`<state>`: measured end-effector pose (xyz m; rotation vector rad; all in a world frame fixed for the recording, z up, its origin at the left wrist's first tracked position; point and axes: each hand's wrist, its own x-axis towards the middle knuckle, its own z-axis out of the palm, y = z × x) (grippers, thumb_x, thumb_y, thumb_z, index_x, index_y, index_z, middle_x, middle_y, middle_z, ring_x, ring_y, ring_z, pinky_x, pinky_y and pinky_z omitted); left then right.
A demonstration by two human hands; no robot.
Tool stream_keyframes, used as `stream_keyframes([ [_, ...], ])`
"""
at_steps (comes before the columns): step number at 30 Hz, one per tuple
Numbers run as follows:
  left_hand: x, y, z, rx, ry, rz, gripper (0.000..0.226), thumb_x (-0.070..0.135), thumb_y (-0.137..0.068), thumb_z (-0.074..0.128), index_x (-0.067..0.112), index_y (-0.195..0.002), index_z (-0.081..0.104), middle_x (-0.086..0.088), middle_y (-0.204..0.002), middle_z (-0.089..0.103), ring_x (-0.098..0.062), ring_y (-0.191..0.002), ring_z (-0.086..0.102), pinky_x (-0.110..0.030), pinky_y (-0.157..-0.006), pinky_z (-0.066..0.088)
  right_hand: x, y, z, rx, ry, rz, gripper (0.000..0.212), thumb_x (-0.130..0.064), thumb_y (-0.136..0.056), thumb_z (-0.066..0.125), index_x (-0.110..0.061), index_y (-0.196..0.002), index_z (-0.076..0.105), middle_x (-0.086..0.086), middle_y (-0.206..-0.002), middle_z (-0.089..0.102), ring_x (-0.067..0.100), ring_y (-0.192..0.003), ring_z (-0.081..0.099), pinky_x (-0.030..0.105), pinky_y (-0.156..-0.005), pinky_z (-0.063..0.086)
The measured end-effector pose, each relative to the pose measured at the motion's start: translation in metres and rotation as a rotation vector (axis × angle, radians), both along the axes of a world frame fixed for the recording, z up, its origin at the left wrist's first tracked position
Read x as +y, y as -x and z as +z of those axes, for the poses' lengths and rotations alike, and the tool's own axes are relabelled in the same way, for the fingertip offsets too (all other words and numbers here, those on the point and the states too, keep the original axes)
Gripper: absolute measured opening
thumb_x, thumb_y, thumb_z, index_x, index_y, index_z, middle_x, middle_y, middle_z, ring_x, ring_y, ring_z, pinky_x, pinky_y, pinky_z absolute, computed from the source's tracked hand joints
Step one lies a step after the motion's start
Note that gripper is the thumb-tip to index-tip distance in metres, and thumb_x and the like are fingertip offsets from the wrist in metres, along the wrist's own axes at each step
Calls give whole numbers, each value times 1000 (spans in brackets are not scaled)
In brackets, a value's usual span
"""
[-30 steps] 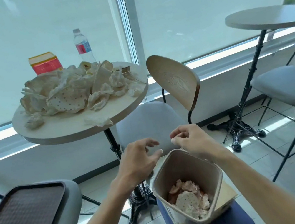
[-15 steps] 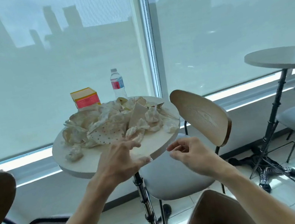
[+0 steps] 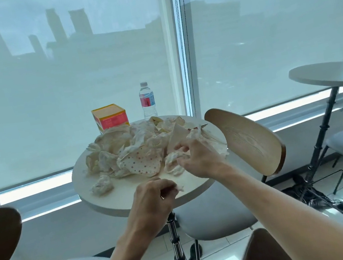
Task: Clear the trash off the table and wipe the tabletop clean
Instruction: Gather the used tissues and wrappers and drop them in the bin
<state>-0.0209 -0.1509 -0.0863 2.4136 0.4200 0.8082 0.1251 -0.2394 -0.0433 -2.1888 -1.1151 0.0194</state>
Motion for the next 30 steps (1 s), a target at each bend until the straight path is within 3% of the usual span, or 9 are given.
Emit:
stream_keyframes([
  [2,4,6,0,-44,26,3,10,17,-83,76,18,-92,79,15,-79,69,2,-76,62,-8,-64,44,12,3,-1,-96,146,43,43,-28,-91,61,-27,-134,56,5,-129,55,23,-125,46,36,-106,35],
  [4,9,12,-1,-69,34,13,9,17,-82,77,18,-91,79,14,-78,69,1,-75,62,-11,-64,47,23,5,-4,-177,299,50,52,-38,-92,59,-29,-142,46,8,-136,48,29,-133,38,41,-112,29],
  [8,15,19,-2,-85,73,30,10,18,-81,78,17,-91,79,12,-77,69,0,-72,61,-11,-64,46,39,8,-12,-237,392,12,50,-40,-96,54,-20,-141,47,13,-132,48,29,-128,42,39,-105,37],
  [12,16,20,0,-101,92,34,9,18,-81,78,17,-89,79,16,-76,68,5,-70,60,-9,-64,44,42,9,-12,-238,330,35,38,-20,-96,50,-15,-133,55,17,-125,52,31,-119,51,35,-99,43],
  [16,13,18,2,-105,112,28,8,17,-80,78,18,-88,79,19,-76,68,6,-70,61,-8,-64,44,41,4,-13,-185,199,47,31,-14,-95,54,-14,-125,64,15,-124,57,30,-112,58,35,-96,49],
  [19,11,16,4,-103,141,41,9,17,-80,78,19,-89,79,16,-77,70,2,-73,63,-11,-66,49,36,1,-10,-127,-3,36,26,-9,-92,58,-11,-116,68,10,-120,65,21,-99,65,23,-82,51],
  [26,2,7,7,-100,159,38,10,18,-81,78,18,-91,78,12,-79,71,-2,-74,64,-15,-68,52,5,-1,20,88,-385,1,16,-11,-91,62,-20,-102,71,-10,-69,62,-4,-55,56,7,-53,43],
  [28,-2,5,8,-94,153,36,12,19,-81,77,18,-93,78,12,-82,71,-2,-74,64,-15,-71,53,-7,-3,23,143,-423,18,12,-14,-90,66,-21,-99,71,-11,-65,60,-2,-55,54,11,-56,48],
  [30,-8,1,10,-89,153,34,14,18,-81,77,18,-95,77,13,-84,70,-2,-75,65,-14,-73,53,-22,-8,21,223,-458,28,11,-18,-88,70,-26,-95,72,-13,-61,59,2,-59,56,27,-66,56],
])
